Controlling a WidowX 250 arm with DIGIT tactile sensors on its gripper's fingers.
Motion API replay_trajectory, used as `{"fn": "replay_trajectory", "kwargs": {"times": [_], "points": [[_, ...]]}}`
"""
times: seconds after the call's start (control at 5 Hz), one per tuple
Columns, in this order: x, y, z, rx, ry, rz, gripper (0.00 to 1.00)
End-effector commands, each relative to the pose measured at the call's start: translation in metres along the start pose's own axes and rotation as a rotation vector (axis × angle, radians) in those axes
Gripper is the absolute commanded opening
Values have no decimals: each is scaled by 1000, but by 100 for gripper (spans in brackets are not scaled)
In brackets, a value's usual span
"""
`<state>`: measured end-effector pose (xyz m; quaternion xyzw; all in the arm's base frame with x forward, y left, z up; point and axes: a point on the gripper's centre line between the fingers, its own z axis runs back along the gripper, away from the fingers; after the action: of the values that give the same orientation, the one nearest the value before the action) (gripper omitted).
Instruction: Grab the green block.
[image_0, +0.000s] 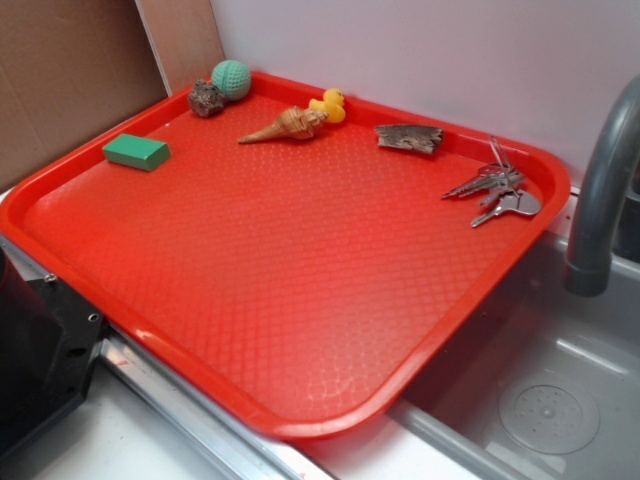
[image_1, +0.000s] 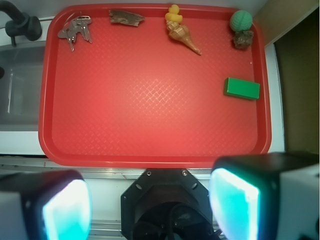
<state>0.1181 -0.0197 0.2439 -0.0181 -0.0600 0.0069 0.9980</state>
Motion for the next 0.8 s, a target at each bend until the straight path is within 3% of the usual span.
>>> {"fn": "replay_trajectory", "kwargs": {"times": [0.0, 0.6], "points": [[0, 0, 0, 0, 0, 0, 100], [-7, -8, 2, 12, -20, 78, 100]]}}
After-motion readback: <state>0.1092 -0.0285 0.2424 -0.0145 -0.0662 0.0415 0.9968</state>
